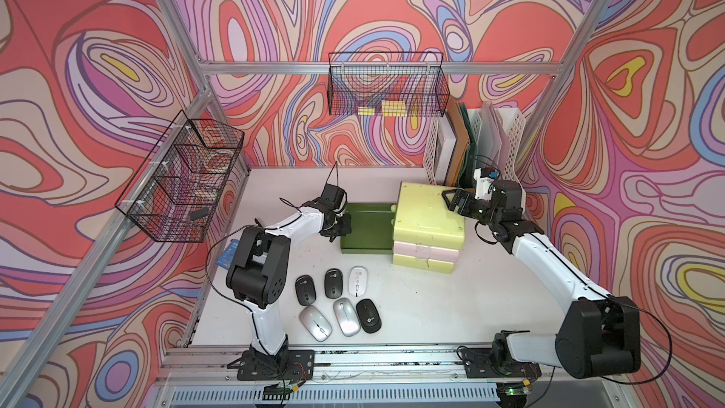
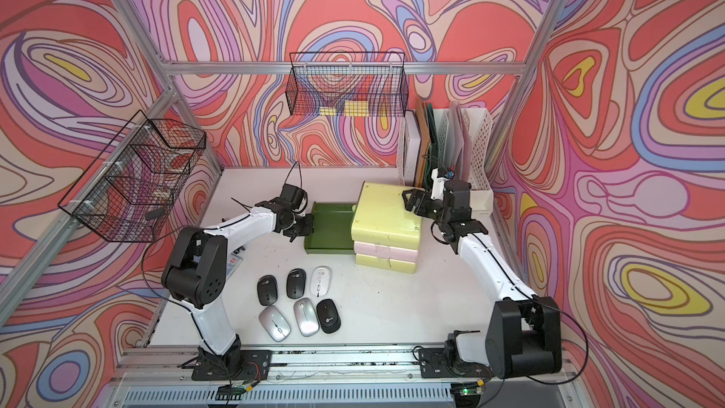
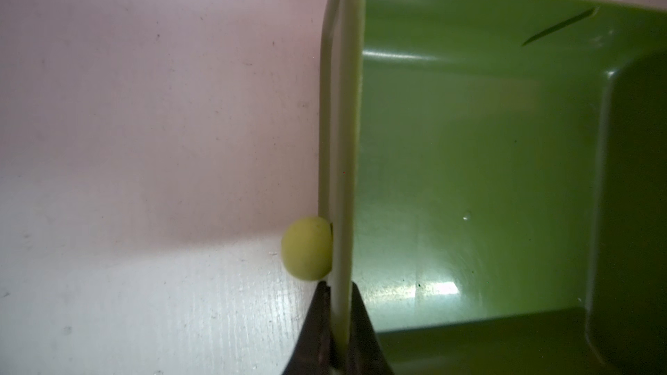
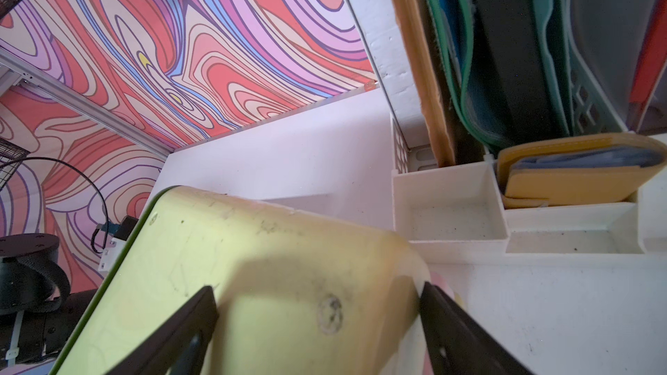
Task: Take the mice out of the drawer
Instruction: Close the drawer in the storage box.
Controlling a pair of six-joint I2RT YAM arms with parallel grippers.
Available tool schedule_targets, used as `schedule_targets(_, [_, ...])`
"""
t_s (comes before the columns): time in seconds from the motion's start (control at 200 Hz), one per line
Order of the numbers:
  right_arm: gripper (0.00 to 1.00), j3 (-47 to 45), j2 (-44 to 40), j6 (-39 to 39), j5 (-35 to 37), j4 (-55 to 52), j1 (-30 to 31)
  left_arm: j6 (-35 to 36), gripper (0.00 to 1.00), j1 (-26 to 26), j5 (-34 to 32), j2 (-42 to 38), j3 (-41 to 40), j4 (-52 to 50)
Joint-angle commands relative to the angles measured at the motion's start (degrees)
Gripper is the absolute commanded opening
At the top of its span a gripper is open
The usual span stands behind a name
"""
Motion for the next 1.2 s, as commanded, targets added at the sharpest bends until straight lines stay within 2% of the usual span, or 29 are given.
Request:
schedule_targets(0.0, [0.91,-5.0,5.7,-2.5,1.1,-18.0,1.6,2.5,0.09,-0.1,4.8,-1.5,0.4,0.1])
schedule_targets(0.245, [0.91,-5.0,6.1,-2.5,1.1,-17.8,1.6,10.5,0.09,-0.9,3.2,-2.4,1.7,-8.7])
schedule_targets(0.356, [0.91,-4.8,6.1,-2.5,0.9,-17.7,1.5,11.8,0.10,-1.9,4.9,-2.6,2.4,-9.5])
schedule_targets(0.466, [0.91,-4.8,6.0,-2.5,0.8,-17.7,1.6,12.1,0.11,-4.3,3.7,-1.4,4.2,-9.4])
schedule_targets(0.866, [0.91,-5.2,6.6,-2.4,0.6,-17.4,1.5,6.8,0.11,-10.8,9.3,3.5,10.0,-3.8])
schedule_targets(1.197, [0.91,-6.9,8.3,-1.1,-2.1,-14.7,1.5,-2.0,0.12,-17.3,9.0,4.9,10.2,6.3])
